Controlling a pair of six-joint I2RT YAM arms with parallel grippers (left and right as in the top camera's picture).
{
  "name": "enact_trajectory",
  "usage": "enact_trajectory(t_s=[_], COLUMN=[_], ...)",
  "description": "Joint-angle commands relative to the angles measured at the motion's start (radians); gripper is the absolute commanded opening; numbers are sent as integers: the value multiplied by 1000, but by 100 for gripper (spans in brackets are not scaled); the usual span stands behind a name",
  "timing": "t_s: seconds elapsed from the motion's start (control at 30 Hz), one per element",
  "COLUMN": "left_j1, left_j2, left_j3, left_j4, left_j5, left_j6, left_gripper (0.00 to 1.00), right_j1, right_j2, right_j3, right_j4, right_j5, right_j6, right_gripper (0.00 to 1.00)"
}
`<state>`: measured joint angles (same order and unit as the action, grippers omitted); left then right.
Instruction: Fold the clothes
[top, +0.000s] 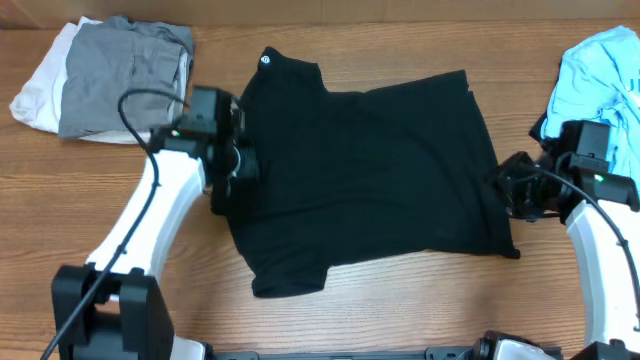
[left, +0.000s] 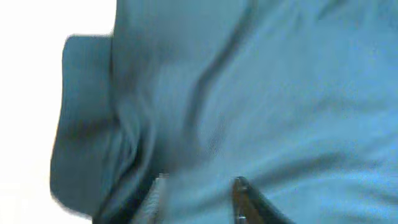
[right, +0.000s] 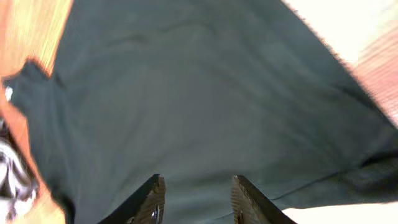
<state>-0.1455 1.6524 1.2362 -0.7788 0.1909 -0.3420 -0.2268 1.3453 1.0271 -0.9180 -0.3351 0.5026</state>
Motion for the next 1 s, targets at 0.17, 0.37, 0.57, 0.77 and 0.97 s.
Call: enact_trajectory(t_s=[0.17, 0.37, 0.57, 0.77, 0.97], left_j1=[11, 14, 28, 62, 103], left_j2=[291, 504, 614, 664, 714], left_j3=[294, 489, 580, 580, 580], left_j4=[-9, -54, -59, -43, -19], left_j5=[12, -13, -76, -129, -139], left_j6=[89, 116, 155, 212, 262], left_gripper=[4, 4, 4, 4, 4], right_j1=[125, 132, 132, 132, 132], right_j2=[-13, -13, -13, -14, -13], right_j3=[28, 27, 27, 27, 27], right_j4=[31, 23, 14, 9, -31], right_j5=[-31, 9, 24, 31, 56], right_j6=[-39, -39, -40, -40, -41], right_gripper=[38, 38, 38, 38, 34])
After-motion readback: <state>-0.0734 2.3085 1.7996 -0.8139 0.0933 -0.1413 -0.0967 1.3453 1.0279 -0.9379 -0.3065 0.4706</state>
